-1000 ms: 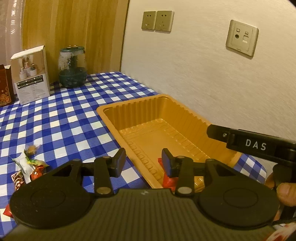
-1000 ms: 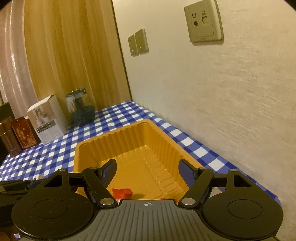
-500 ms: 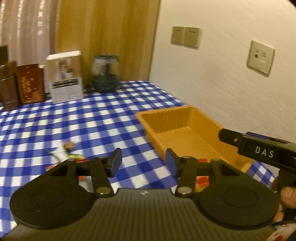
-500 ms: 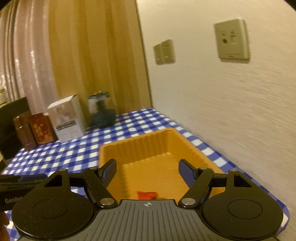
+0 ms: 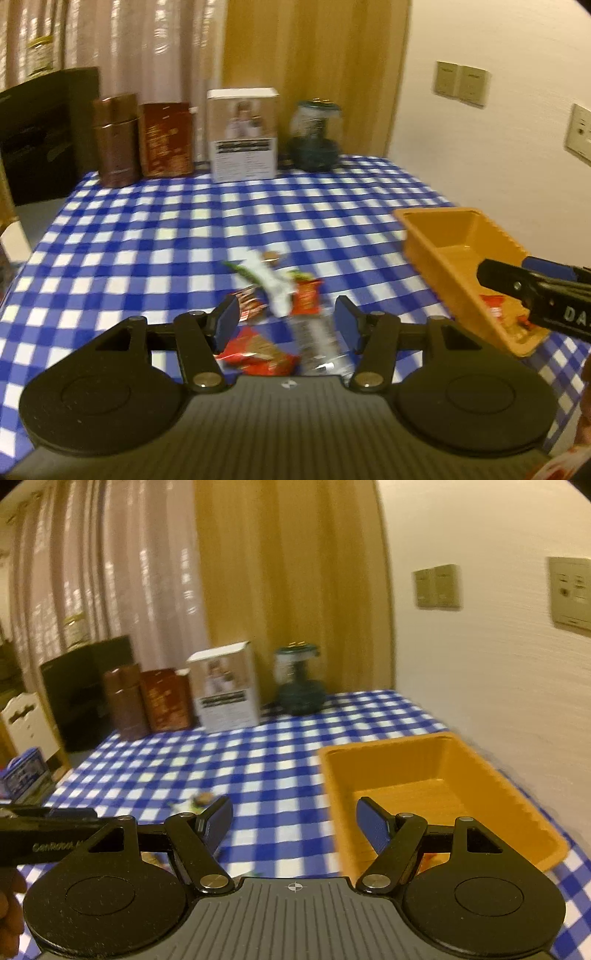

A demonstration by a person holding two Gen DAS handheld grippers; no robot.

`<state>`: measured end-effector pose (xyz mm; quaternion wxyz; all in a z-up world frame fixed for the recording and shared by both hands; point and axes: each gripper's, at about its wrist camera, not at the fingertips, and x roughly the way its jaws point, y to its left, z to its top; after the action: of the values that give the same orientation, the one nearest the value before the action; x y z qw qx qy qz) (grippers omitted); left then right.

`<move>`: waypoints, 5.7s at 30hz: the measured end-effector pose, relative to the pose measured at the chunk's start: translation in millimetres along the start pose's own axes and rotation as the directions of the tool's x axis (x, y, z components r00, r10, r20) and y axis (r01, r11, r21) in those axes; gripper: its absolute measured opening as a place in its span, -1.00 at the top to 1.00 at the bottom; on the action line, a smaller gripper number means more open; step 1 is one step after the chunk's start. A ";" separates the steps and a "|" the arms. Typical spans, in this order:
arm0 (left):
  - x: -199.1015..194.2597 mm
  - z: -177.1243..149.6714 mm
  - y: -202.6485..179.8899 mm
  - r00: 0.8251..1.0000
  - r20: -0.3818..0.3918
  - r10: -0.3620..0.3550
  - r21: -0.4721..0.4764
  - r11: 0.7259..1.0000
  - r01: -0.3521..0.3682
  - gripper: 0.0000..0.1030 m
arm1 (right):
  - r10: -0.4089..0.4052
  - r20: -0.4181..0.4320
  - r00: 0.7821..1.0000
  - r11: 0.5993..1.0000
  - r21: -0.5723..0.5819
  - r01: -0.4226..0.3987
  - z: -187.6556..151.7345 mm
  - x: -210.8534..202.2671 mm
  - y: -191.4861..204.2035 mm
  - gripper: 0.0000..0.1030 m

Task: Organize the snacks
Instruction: 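Move both open tools back from the tray to the snack pile, then grasp the large red snack bag with the left tool while the right tool grasps the green-wrapped candy, then carry the red bag and green candy over the orange tray with both tools, then open the left tool to drop the red bag while the right tool releases the green candy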

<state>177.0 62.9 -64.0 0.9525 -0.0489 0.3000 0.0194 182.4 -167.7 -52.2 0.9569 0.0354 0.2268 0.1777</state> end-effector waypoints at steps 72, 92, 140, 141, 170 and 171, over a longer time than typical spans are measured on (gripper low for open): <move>86.4 -7.3 25.9 0.957 -0.253 -0.140 0.194 0.962 0.192 0.12 | -0.052 -0.342 0.938 0.974 -0.226 -0.028 -54.9 119.3 49.2 0.04; 67.9 -2.7 10.1 0.969 -0.200 -0.145 0.122 0.978 0.171 0.12 | -0.006 -0.291 0.957 0.989 -0.146 -0.038 -39.4 95.5 51.3 0.49; -57.1 -15.5 -128.6 0.979 -0.073 -0.189 0.075 0.978 0.194 0.12 | -0.183 -0.144 0.973 0.979 0.062 0.194 -12.9 -93.2 -65.7 0.49; -57.3 -14.8 -130.8 0.979 -0.073 -0.192 0.077 0.977 0.197 0.12 | -0.187 -0.142 0.972 0.978 0.065 0.197 -12.1 -94.3 -67.4 0.49; 13.2 15.0 -211.7 0.957 -0.104 -0.271 0.117 0.952 0.282 0.11 | -0.194 -0.134 0.972 0.974 0.089 0.207 26.5 -49.1 -148.1 0.48; 15.8 15.0 -213.2 0.957 -0.107 -0.271 0.119 0.952 0.283 0.11 | -0.194 -0.135 0.972 0.974 0.089 0.207 26.7 -47.4 -149.3 0.48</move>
<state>212.6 -147.3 -43.5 0.9325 -0.0279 0.3332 -0.1368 203.2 -323.7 -30.5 0.9507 0.0501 0.2978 0.0700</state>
